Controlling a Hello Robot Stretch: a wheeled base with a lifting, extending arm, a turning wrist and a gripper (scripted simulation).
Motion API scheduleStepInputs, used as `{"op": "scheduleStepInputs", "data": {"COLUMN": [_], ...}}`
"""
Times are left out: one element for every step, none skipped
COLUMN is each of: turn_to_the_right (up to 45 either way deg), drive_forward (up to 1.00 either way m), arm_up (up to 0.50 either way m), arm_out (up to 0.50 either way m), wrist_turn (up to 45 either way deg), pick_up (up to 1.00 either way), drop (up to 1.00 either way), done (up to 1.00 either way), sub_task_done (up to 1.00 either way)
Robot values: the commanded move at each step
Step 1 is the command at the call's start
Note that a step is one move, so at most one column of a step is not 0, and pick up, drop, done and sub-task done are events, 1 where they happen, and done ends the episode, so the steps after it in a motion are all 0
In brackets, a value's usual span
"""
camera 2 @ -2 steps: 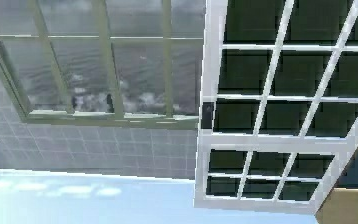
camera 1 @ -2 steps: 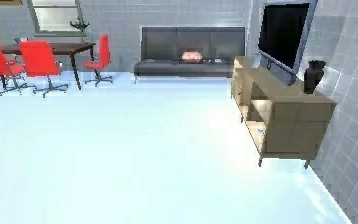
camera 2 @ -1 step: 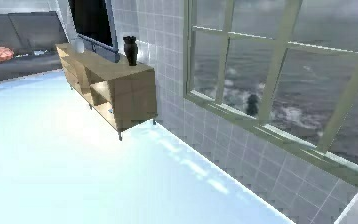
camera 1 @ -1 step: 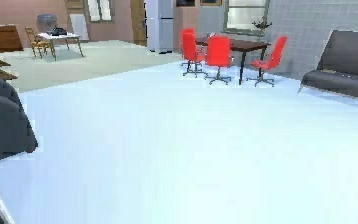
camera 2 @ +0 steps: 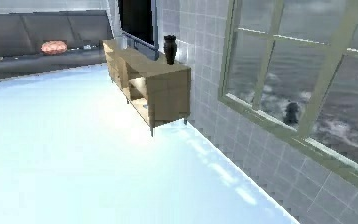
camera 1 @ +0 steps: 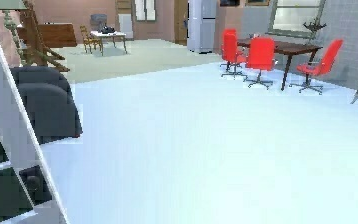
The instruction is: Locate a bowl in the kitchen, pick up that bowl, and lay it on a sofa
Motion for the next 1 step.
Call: {"op": "scheduleStepInputs", "data": {"turn_to_the_right": [0.0], "drive_forward": [0.35], "arm_up": [0.0], "arm_out": [0.0], "wrist_turn": [0.0], "pick_up": [0.0], "drop": [0.0], "done": [0.0], "sub_task_done": [0.0]}}
